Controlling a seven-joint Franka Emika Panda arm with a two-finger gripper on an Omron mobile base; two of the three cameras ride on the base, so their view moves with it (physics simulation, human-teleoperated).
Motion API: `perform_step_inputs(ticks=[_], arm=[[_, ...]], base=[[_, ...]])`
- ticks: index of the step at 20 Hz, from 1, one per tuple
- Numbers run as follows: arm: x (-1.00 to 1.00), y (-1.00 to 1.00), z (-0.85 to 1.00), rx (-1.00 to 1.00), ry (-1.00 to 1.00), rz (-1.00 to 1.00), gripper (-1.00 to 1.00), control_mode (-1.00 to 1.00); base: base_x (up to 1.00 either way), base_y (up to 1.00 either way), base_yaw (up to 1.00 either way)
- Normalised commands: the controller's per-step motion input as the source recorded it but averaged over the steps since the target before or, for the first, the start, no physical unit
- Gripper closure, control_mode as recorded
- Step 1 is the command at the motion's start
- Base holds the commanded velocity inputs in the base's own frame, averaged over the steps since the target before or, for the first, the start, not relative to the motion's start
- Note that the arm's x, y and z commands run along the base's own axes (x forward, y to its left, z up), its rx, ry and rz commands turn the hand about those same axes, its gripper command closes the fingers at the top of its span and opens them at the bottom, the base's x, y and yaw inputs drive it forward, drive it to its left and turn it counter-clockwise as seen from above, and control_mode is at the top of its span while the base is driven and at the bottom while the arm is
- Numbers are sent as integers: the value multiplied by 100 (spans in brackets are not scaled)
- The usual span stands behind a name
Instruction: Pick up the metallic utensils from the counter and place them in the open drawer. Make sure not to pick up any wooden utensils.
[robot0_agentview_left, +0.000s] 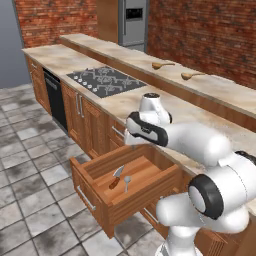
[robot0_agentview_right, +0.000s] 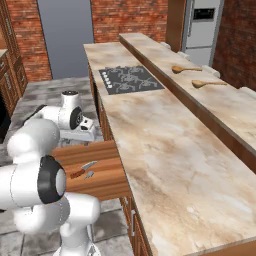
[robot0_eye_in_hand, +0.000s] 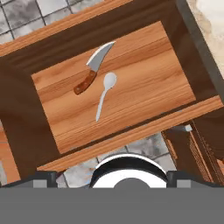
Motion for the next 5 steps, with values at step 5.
perform_step_inputs(ticks=[5], arm=[[-89, -14, 67, 2, -38, 14, -100, -100]], base=[[0, 0, 0]])
